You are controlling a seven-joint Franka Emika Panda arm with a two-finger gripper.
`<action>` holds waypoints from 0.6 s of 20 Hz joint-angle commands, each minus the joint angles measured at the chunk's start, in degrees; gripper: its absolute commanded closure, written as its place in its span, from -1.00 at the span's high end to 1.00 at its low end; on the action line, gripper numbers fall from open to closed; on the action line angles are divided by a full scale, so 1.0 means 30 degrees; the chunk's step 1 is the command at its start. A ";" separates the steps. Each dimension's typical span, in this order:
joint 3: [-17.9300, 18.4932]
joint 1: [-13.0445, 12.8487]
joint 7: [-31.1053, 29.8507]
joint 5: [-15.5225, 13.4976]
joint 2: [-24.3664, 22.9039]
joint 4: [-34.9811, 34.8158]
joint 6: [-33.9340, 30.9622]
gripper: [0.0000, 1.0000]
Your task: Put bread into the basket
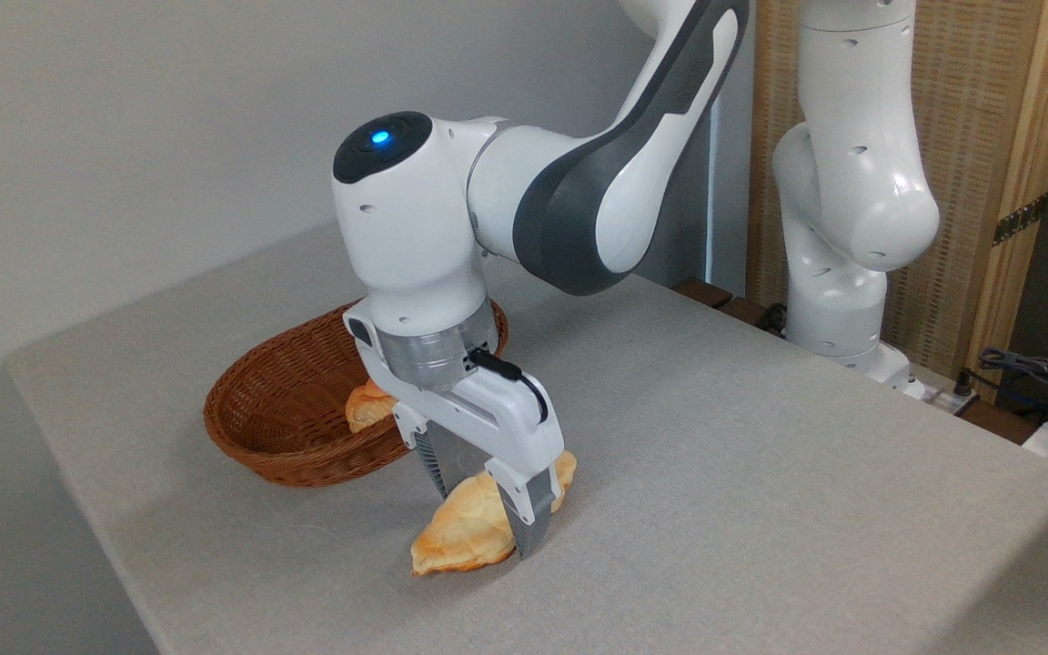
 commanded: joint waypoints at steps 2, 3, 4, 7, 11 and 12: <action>0.0043 -0.0107 0.0288 0.0147 -0.0241 -0.0012 -0.0534 -0.32; 0.0043 -0.0078 0.0317 0.0147 -0.0270 0.0075 -0.0623 -0.32; 0.0043 -0.0078 0.0289 0.0147 -0.0270 0.0105 -0.0653 -0.31; 0.0043 -0.0078 0.0346 0.0147 -0.0358 0.0134 -0.0653 -0.31; 0.0043 -0.0078 0.0347 0.0147 -0.0387 0.0163 -0.0653 -0.31; 0.0043 -0.0078 0.0347 0.0147 -0.0416 0.0221 -0.0682 -0.31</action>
